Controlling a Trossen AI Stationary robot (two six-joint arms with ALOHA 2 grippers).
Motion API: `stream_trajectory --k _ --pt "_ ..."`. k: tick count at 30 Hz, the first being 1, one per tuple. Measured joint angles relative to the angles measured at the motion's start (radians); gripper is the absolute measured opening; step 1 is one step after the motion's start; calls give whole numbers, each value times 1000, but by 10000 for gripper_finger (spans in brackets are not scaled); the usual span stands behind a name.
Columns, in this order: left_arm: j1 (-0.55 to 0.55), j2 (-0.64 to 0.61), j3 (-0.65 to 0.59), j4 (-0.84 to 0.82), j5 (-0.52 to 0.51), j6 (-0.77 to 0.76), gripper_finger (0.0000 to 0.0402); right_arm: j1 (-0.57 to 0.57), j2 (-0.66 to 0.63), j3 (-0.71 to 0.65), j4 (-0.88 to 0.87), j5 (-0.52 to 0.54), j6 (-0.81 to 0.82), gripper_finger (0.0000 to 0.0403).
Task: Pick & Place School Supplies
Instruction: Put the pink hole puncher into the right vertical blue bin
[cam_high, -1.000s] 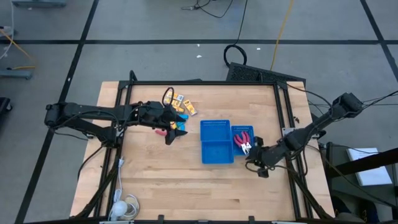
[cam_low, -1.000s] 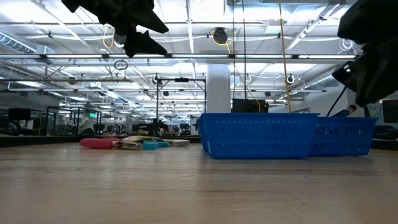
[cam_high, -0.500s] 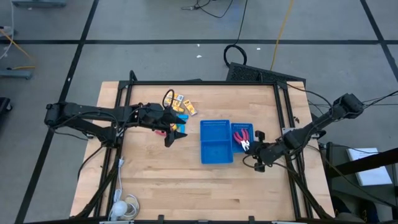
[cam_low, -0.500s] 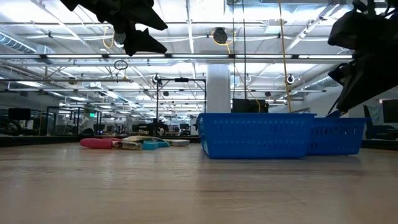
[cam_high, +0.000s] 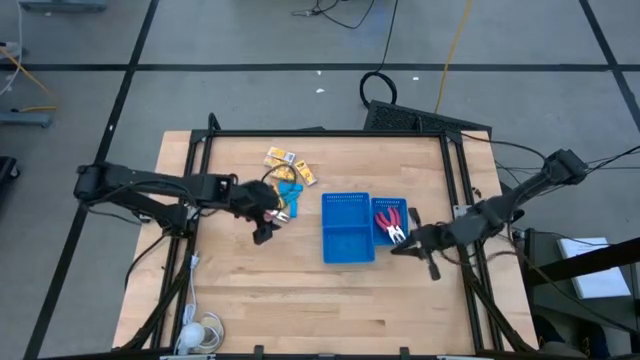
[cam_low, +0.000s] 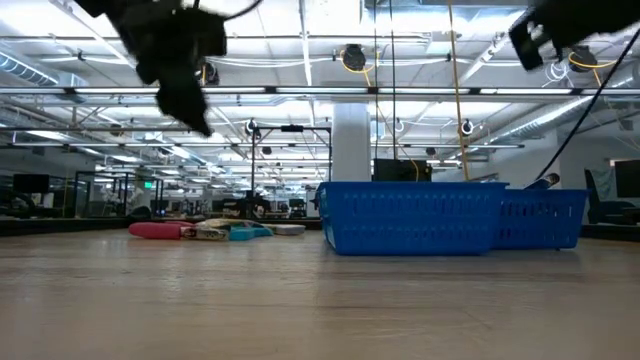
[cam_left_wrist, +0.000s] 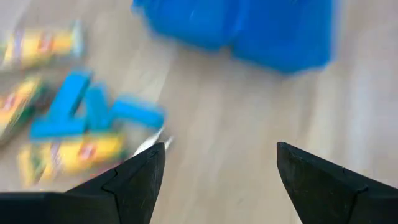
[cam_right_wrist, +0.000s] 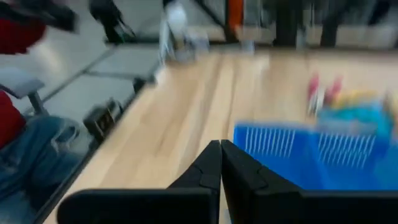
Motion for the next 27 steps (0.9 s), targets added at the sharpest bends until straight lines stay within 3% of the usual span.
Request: stream_trajectory --k 6,10,13,17,23,27 --pt "-8 48 -18 -145 -104 -59 312 -25 -82 -32 273 48 -334 4" --pt "-2 60 -76 -141 -108 -70 312 -45 -114 -86 452 144 -455 6" --pt "14 59 -135 -149 -108 -80 312 -62 -158 -119 475 217 -518 25" --pt "36 53 -189 -144 -109 -88 305 -69 -237 -127 403 328 -516 90" --pt "62 61 -219 -117 -156 33 269 -69 -397 -127 265 614 -515 214" --pt "69 61 -229 -71 -247 111 247 -70 -474 -132 182 625 -413 275"
